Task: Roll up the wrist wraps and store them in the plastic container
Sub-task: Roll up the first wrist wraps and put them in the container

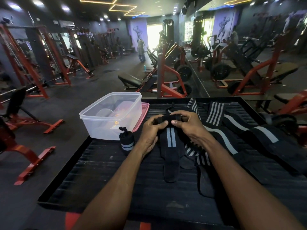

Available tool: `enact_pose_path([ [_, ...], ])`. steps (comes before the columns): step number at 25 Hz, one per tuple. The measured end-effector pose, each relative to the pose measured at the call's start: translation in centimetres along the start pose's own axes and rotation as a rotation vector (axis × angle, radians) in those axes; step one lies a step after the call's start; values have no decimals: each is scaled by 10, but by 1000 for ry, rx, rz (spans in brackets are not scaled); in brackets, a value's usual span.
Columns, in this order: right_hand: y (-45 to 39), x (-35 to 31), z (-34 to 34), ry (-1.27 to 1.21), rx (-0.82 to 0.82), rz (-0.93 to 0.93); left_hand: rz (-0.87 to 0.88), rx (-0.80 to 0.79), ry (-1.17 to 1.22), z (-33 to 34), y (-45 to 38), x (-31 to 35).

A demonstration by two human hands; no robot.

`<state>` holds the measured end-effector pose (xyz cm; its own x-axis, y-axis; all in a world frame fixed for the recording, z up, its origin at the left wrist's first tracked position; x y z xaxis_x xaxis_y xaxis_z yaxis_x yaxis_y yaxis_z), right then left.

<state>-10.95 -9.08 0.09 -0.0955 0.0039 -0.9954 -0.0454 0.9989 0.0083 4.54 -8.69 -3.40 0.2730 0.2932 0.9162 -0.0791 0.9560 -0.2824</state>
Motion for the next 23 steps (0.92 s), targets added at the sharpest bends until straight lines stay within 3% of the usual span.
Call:
enact_pose_path([
  [2,3,-4,2,-1,-18,-13,-41,1,21,-1,0,-7],
  [7,-4,12,9,-85,-76,131,102,17,-188,-12,-4,7],
  [10,-7,17,9,11,-48,154,160,-21,-282,-7,-3,13],
  [15,0,5,5,48,-37,54,26,21,-193,-9,-3,-2],
  [23,-5,19,10,-48,-63,199,203,-10,-337,-6,-4,17],
])
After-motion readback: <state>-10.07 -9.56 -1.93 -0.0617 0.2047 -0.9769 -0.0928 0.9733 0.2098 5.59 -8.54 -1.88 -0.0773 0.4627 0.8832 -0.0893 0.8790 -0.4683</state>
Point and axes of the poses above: each hand's wrist, its own y-axis away from the middle knuckle, its own z-axis out of the palm, x = y × z, the point moved 9 cm from there along -y, towards the middle knuckle, and after that the axes turned 14 degrees about z, right-handed, at the moved point
